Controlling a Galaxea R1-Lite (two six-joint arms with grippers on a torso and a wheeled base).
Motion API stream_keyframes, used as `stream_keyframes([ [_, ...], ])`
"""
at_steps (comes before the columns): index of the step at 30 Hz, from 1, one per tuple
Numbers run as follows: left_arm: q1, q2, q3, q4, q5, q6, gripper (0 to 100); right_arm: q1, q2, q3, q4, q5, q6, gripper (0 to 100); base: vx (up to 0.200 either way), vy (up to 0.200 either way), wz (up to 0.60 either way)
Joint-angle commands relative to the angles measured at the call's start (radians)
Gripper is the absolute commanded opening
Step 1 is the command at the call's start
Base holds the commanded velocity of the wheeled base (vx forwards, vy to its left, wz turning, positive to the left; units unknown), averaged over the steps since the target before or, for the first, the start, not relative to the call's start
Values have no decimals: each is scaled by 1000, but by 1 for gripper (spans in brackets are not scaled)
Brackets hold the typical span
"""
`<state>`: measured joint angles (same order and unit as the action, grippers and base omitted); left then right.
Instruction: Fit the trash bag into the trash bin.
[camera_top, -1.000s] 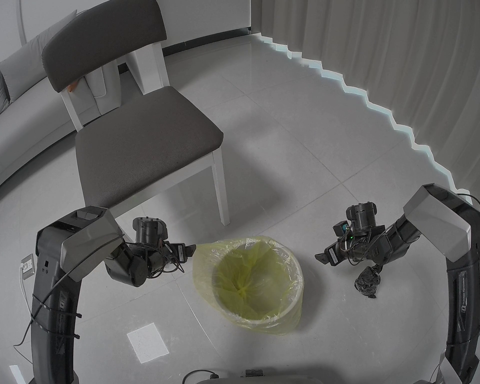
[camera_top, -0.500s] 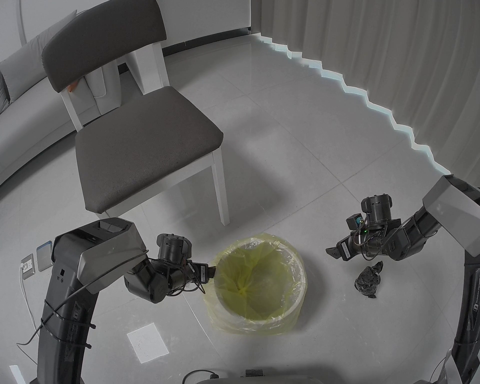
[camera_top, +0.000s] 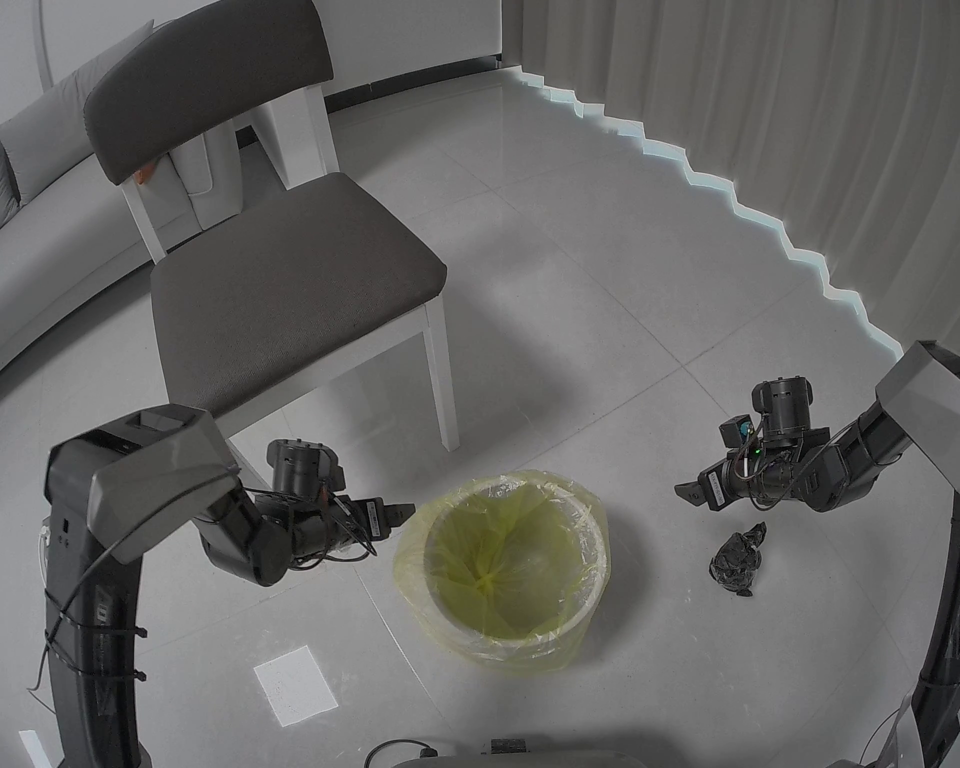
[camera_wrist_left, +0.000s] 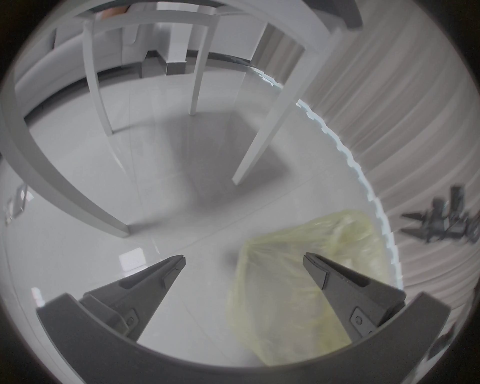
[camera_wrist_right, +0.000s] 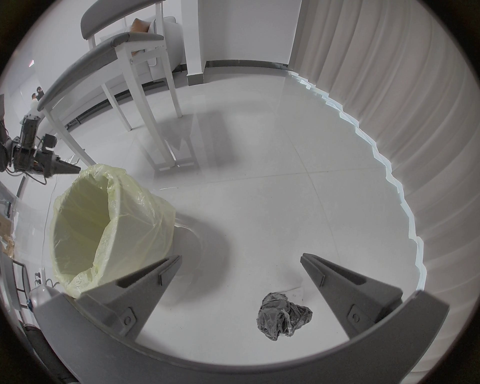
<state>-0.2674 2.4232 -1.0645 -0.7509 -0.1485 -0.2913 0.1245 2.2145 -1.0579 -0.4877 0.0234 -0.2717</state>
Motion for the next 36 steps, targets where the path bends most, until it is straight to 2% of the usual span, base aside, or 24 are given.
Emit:
stream_keyframes([
  [1,34,-173,110,-5,-141,-112,100,-55,-16,36,-6,12,2,100,0,0,0],
  [7,66,-164,170,-99,-74,-60,100,-129,5,131,-86,12,2,100,0,0,0],
  [9,68,-167,195,-137,-60,-40,100,-134,25,147,-104,12,2,100,0,0,0],
  [10,70,-171,238,-208,-40,-6,100,-135,71,160,-149,10,0,100,0,0,0],
  [14,68,-196,311,-289,-23,15,100,-143,159,150,-220,-2,-7,100,0,0,0],
  [24,82,-331,365,-269,-52,46,100,-175,277,18,-173,-25,-12,100,-20,0,0],
  [29,79,-329,350,-275,-62,60,100,-190,277,-30,-100,-25,-15,100,-200,0,0],
  [36,74,-326,348,-298,-56,60,100,-212,314,-132,-26,-33,-18,100,0,0,0],
])
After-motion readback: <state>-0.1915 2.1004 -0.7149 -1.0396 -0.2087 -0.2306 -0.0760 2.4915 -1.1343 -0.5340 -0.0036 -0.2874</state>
